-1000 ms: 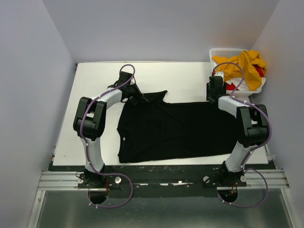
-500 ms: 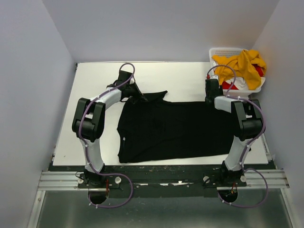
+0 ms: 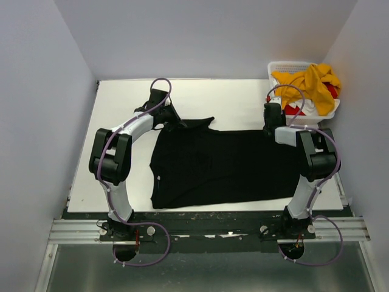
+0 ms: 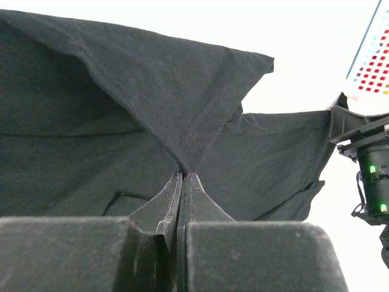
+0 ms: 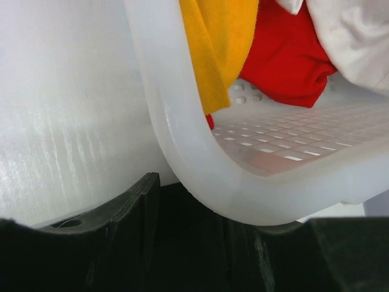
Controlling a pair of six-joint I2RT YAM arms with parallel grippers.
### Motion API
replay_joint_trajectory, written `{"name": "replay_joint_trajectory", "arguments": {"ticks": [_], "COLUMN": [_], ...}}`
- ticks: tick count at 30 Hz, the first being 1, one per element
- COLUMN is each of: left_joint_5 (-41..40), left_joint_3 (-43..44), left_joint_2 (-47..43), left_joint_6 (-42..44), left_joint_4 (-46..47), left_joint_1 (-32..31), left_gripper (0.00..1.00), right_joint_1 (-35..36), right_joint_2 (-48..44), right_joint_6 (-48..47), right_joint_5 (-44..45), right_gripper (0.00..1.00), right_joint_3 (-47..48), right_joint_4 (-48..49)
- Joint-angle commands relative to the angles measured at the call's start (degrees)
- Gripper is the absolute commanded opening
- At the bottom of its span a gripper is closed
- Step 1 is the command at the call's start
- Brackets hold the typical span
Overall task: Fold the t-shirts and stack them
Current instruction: Grab the side of the flattened tshirt furthest away from the robot with both arms
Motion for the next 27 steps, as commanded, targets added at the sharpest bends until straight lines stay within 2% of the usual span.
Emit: {"name": "replay_joint_trajectory", "arguments": {"ticks": [1,6,13,20,23,27], "left_joint_5": [-2.98,-3.03,-3.40,-3.87,-3.99,-4.07], "left_joint_3": [-1.32,-2.46,-2.10,-2.09,-2.26,-3.19], "left_joint_2": [-3.32,-4.20,-4.20,-4.64,-4.93,-5.78], "left_joint_6": [1.95,2.01,2.61,2.97,3.16,3.25], "left_joint_4": [-0.84,-0.05,-0.85,-0.93,-0.86,-0.59], "left_joint_1": [-0.38,-0.37,-0.33,-0.25,-0.29,-0.30], "left_gripper": [0.00,0.00,0.00,0.00,0.00,0.00], "right_joint_1": [-0.87,-0.87,-0.85,-0.96,-0.93,-0.95], "right_joint_2": [-5.09,-5.23,-1.20,1.09,1.12,0.49], "right_joint_6": [-1.51,-6.11,-6.97,-8.10,-7.98,-8.90], "right_joint_5": [-3.93,-2.09,-3.69,2.04,2.98,5.80], "right_gripper": [0.47,0.44,0.39,0.32,0.24,0.07], "right_joint_3": [-4.56,-7.60,-4.41,-3.49,-3.47,-3.99], "right_joint_4": [12.68,17.20,9.93,9.91,11.73,14.74]}}
